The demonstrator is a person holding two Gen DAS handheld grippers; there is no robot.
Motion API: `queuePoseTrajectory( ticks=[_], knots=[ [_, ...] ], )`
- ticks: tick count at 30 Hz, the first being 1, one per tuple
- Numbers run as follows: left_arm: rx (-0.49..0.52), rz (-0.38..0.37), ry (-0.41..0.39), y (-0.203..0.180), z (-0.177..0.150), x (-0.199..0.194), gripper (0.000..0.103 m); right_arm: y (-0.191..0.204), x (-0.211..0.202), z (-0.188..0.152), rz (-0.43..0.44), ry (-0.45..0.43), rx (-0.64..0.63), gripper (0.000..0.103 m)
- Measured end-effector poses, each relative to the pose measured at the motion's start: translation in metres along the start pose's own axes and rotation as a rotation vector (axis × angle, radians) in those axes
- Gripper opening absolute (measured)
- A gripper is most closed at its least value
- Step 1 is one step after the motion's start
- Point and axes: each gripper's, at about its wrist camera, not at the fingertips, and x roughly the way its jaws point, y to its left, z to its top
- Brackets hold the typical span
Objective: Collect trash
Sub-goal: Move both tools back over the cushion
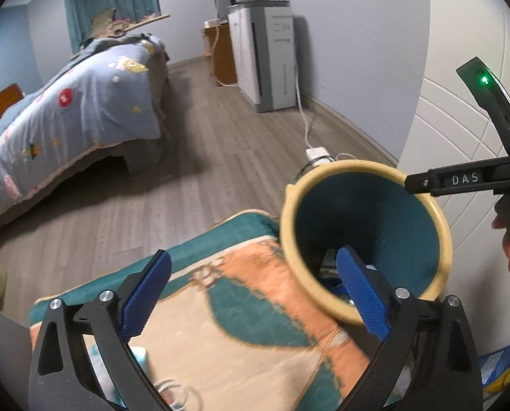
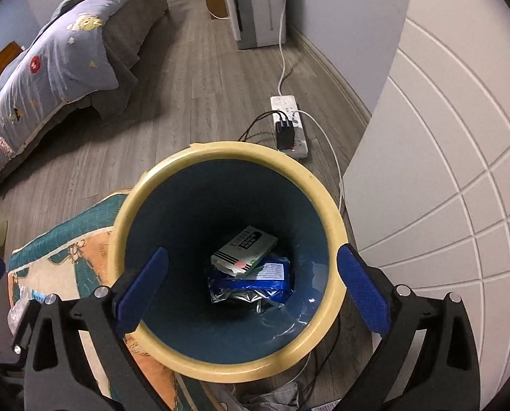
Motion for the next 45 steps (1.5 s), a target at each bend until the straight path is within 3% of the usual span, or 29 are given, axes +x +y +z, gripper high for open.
queuePoseTrajectory(
  ticks=[7,10,17,21,25,32,38,41,45],
  knots=[
    [-0.052,0.041,0.005,0.036,-0.014,-0.038,0.097,0.018,-0.02,-0.005,-0.021,-0.018,-0.054,0.097],
    [-0.068,0.068,0.0,0.052,-0.021,-0.06,0.097,0.027,-0.031,-0.01,0.01,-0.018,-0.044,0.097],
    [-0.174,0.109,-0.046,0.108,-0.054,-0.127,0.098,0.078,-0.063,-0.031,0.05,-0.042,-0.139,0.097],
    [-0.228,0.192,-0.04,0.144,-0.08,-0.161,0.098,0.12,-0.077,-0.046,0.082,-0.054,-0.218,0.097],
    [-0.266,0.289,-0.039,0.175,-0.113,-0.19,0.098,0.158,-0.083,-0.065,0.182,-0.027,-0.22,0.097],
    [-0.467,0.32,0.057,0.225,-0.16,-0.196,0.098,0.24,-0.081,-0.099,0.242,0.01,-0.318,0.097],
    [-0.468,0.352,0.16,0.238,-0.188,-0.18,0.098,0.3,-0.068,-0.122,0.264,0.035,-0.437,0.097],
    [-0.507,0.321,0.21,0.245,-0.203,-0.17,0.098,0.323,-0.063,-0.13,0.264,0.038,-0.494,0.097],
    [-0.566,0.338,0.245,0.252,-0.216,-0.161,0.098,0.345,-0.056,-0.136,0.261,0.039,-0.529,0.097]
  ],
)
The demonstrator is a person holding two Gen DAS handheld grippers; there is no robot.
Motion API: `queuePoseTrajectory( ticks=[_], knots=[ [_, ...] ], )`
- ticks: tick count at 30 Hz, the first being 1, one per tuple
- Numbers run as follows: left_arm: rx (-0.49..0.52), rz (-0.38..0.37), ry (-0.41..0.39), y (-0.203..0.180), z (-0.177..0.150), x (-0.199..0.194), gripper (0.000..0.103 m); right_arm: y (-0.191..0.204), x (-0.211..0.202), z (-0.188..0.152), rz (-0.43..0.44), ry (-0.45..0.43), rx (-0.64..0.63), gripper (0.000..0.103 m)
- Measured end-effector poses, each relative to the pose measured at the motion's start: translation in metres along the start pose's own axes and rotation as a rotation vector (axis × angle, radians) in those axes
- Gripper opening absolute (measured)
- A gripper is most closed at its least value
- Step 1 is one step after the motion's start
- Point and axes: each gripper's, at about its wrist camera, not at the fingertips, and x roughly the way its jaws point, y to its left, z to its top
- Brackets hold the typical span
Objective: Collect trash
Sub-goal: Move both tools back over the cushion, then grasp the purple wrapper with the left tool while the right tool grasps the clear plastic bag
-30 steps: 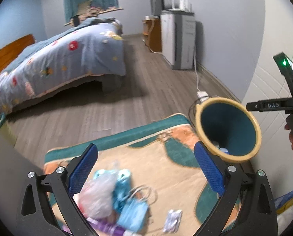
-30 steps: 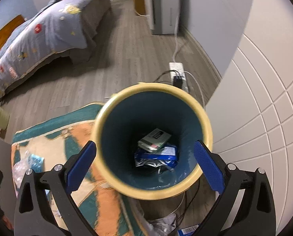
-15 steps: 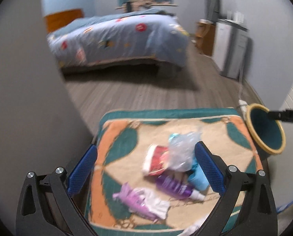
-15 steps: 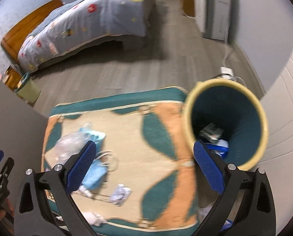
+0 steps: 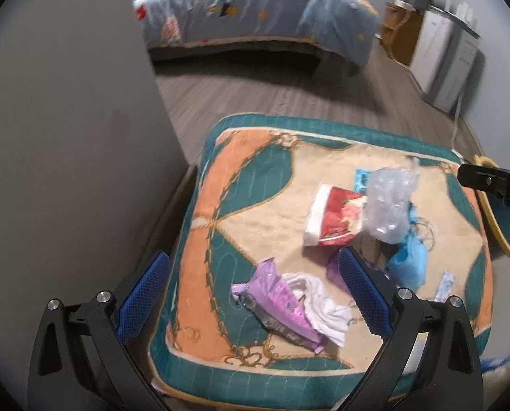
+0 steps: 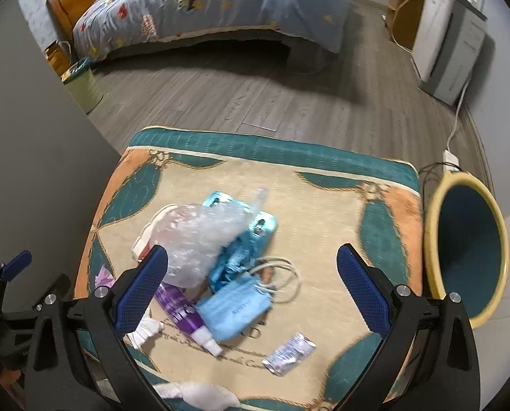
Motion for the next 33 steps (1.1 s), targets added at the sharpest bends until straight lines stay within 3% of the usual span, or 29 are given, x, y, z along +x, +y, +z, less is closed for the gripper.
queuePoseTrajectory(
  ticks=[4,7,16,18,21,27,31,33],
  knots=[
    [-0.036,0.006,0.002,0.004,-0.002,0.01,0.098,0.02,0.012,0.005,-0.017,-0.005,-0.057,0.097],
    [-0.042,0.012,0.051,0.01,-0.004,0.025,0.097,0.034,0.026,0.006,-0.029,0.008,-0.104,0.097],
    [-0.082,-0.002,0.177,0.023,-0.013,0.058,0.094,0.054,0.069,0.008,0.005,0.103,-0.061,0.095],
    [-0.088,-0.017,0.202,0.022,-0.017,0.065,0.088,0.06,0.076,0.006,-0.004,0.123,-0.082,0.094],
    [-0.094,-0.043,0.248,0.02,-0.021,0.076,0.074,0.066,0.084,0.004,-0.013,0.147,-0.098,0.087],
    [-0.046,-0.076,0.302,0.008,-0.026,0.09,0.052,0.068,0.09,0.001,-0.035,0.175,-0.137,0.064],
    [-0.023,-0.082,0.319,0.004,-0.029,0.094,0.048,0.065,0.089,0.001,-0.054,0.179,-0.145,0.049],
    [-0.006,-0.071,0.321,0.002,-0.029,0.095,0.04,0.062,0.086,0.002,-0.053,0.178,-0.136,0.043]
  ],
)
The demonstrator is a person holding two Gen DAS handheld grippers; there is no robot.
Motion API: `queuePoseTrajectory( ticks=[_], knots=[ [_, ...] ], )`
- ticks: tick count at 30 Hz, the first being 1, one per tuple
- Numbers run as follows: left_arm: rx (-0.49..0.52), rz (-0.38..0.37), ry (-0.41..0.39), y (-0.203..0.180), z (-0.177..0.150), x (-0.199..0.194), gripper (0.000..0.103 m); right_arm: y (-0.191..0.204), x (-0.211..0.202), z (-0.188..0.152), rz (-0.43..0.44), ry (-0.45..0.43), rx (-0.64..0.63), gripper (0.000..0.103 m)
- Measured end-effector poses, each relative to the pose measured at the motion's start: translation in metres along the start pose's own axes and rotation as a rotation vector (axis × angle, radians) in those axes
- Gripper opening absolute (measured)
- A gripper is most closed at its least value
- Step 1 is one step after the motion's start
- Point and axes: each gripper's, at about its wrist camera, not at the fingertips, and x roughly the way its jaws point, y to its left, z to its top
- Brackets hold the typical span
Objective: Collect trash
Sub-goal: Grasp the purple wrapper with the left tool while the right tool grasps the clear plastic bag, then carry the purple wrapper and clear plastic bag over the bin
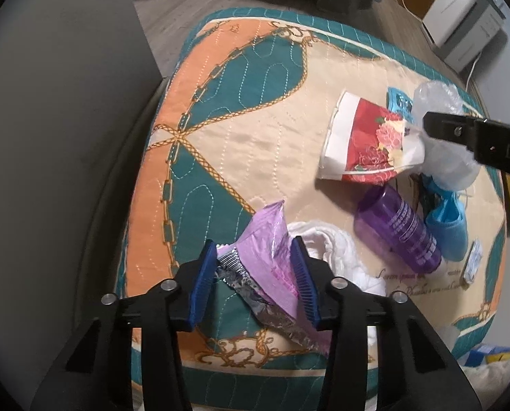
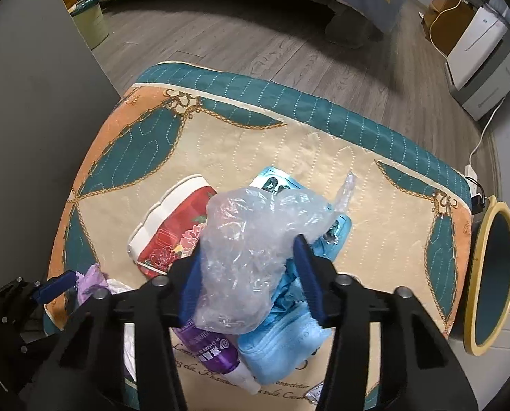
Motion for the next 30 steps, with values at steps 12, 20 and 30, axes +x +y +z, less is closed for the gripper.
queuePoseTrajectory(
  ticks=[12,20,30],
  knots=[
    [0.083,0.07,-0.196,-0.01,0.007,-0.047,0.017,-0.014,-0.038,-0.001,0.019,-0.075,0.044,0.024],
    [0.055,0.018,-0.301,-0.007,0.015,-0.08,0.017,-0.035,-0.079,-0.003,0.029,-0.172,0.088,0.023],
    [0.081,-0.015,-0.362,-0.024,0.02,-0.099,0.017,-0.071,-0.103,-0.011,0.036,-0.221,0.162,0.023]
  ],
)
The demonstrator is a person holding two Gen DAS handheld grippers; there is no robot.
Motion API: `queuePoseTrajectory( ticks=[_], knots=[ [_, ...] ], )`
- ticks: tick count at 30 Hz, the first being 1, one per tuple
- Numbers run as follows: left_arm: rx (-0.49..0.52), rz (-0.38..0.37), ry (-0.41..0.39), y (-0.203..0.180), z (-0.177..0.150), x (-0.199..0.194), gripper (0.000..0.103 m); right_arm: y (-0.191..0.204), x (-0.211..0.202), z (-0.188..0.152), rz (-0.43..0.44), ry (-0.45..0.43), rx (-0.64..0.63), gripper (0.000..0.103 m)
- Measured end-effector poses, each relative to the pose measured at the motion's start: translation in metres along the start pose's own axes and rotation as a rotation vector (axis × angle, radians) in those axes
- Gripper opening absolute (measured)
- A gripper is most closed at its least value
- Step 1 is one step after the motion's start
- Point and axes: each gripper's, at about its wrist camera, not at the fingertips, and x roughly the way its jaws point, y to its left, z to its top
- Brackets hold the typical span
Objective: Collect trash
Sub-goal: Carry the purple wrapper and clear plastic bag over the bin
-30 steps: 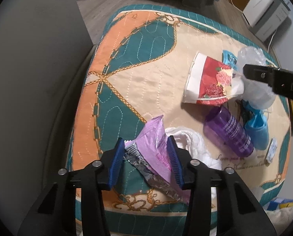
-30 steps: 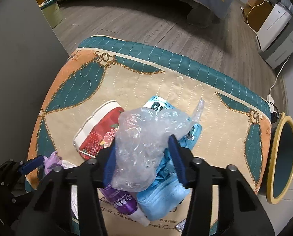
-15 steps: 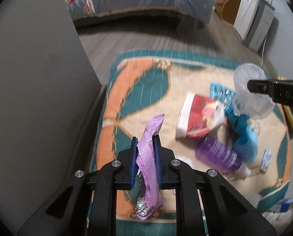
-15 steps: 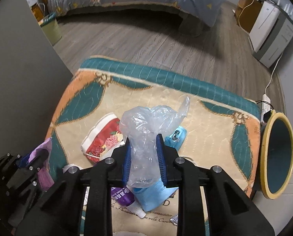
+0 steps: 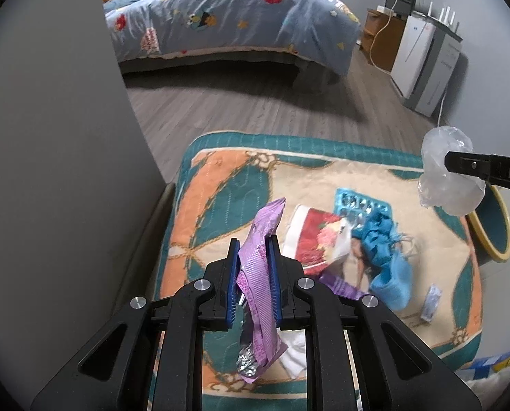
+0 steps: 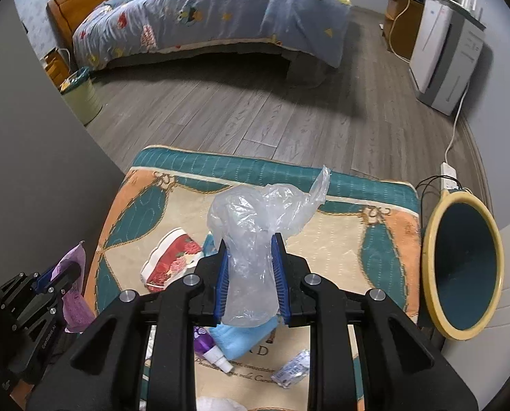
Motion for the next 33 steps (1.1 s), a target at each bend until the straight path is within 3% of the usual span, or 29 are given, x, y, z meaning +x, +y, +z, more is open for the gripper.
queuePoseTrajectory(
  ticks=[12,33],
  knots=[
    [0.059,-0.062,-0.016,-0.048,0.01,0.005,0.017,-0.045,-0.005,-0.006,-0.019,-0.005,0.034,0.023],
    [0.166,-0.157,-0.017,-0.145,0.024,0.021,0.017,-0.166,-0.009,-0.016,-0.028,-0.003,0.172,0.023]
  ],
)
